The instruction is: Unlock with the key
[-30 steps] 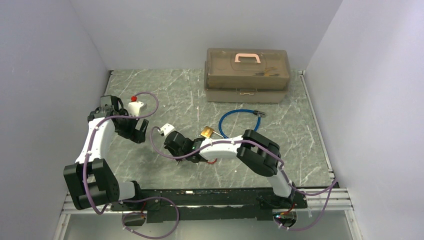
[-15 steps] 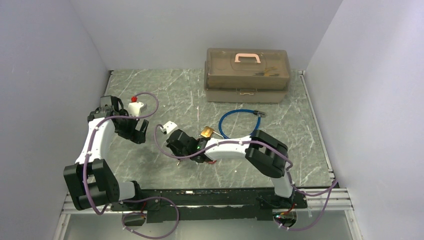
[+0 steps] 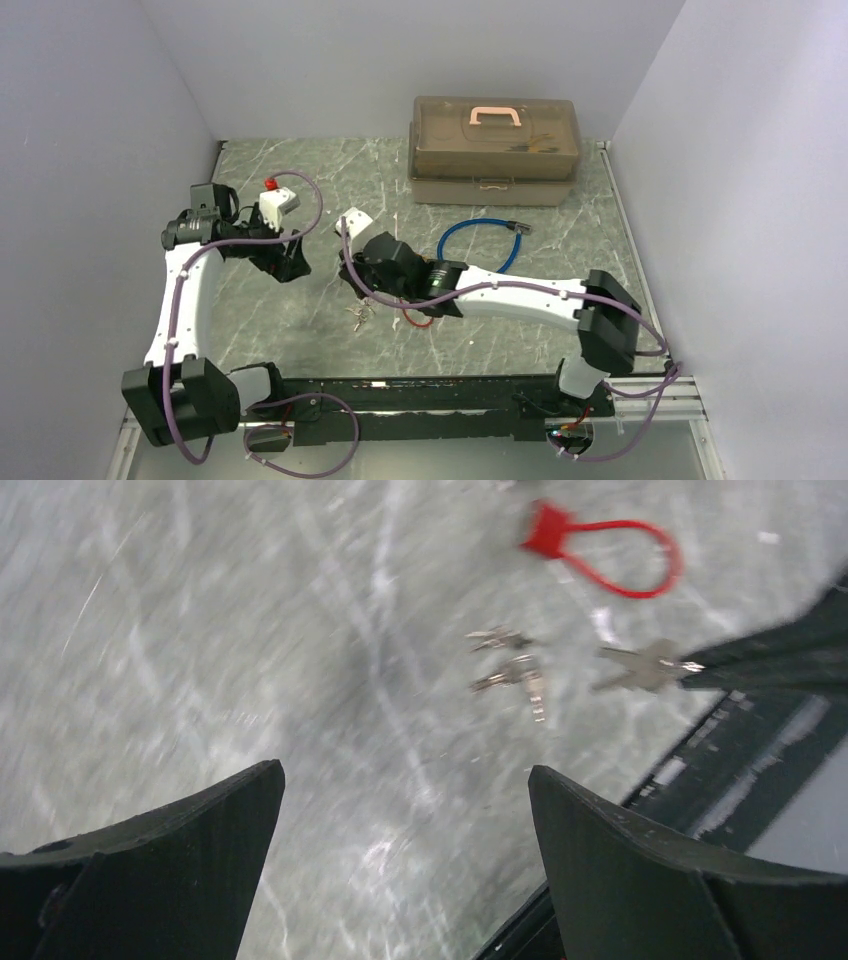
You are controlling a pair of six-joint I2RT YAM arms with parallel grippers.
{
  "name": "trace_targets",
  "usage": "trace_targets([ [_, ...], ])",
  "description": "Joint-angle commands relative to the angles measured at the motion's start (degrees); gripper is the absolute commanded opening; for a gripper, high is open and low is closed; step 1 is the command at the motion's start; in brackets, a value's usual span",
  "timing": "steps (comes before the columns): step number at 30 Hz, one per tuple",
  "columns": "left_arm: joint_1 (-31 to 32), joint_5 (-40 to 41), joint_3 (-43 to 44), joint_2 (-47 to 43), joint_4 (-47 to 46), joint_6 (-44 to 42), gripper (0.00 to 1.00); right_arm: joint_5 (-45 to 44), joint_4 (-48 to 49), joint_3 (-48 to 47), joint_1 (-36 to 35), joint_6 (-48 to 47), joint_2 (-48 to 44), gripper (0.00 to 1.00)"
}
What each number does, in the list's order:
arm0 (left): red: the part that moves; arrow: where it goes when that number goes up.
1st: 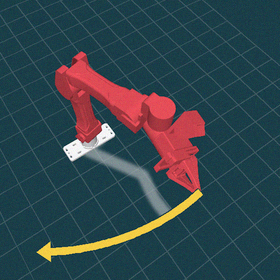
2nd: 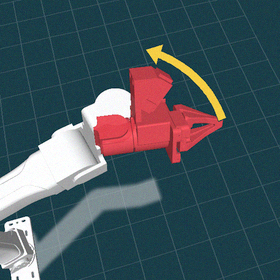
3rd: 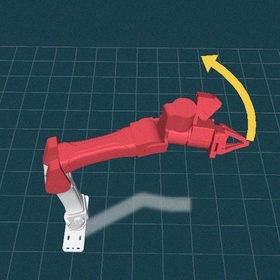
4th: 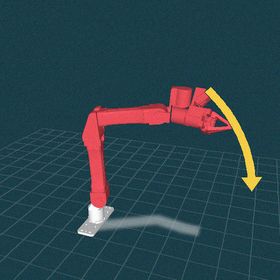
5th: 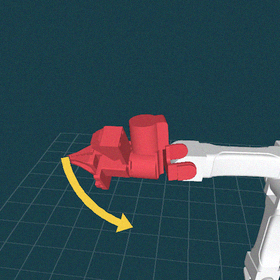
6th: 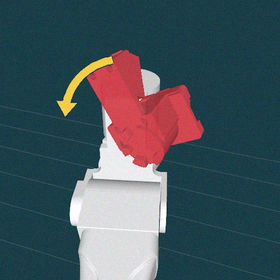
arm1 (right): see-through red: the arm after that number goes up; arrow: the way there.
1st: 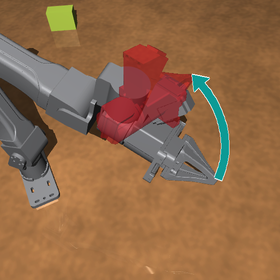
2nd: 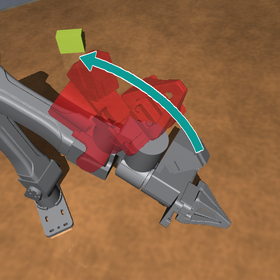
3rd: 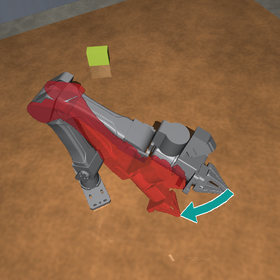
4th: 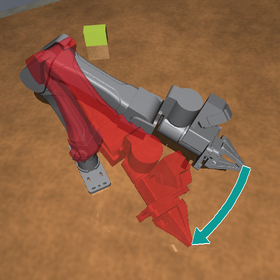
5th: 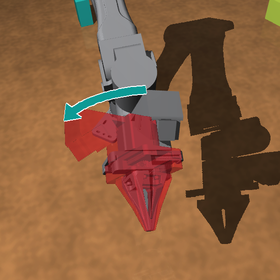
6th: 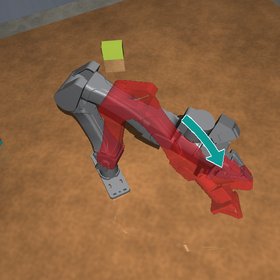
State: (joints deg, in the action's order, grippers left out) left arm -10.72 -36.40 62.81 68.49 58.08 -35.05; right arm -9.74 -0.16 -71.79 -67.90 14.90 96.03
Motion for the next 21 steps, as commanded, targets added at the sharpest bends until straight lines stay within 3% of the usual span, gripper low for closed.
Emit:
trace_targets([
  [1,0.8,-24.9,0.3,-5.4,6.9,-11.9,0.99,1.9,-1.9,-1.4,0.2,-1.6,-7.1,0.0],
  [4,1.7,-34.0,-1.2,-9.9,13.8,-24.6,0.99,2.4,-3.6,-2.7,0.1,-1.6,-10.8,0.0],
  [11,3.9,-38.2,4.3,-13.1,30.7,-50.8,0.99,4.4,-5.4,-5.5,0.1,0.5,-16.5,0.0],
  [16,5.0,-45.5,5.8,-13.8,23.3,-46.1,0.99,6.6,-3.6,-5.5,0.1,3.0,-18.9,0.0],
  [21,11.0,-45.6,5.3,-14.5,13.9,-35.7,0.99,8.1,-3.0,-6.2,0.1,5.0,-20.1,0.0],
])
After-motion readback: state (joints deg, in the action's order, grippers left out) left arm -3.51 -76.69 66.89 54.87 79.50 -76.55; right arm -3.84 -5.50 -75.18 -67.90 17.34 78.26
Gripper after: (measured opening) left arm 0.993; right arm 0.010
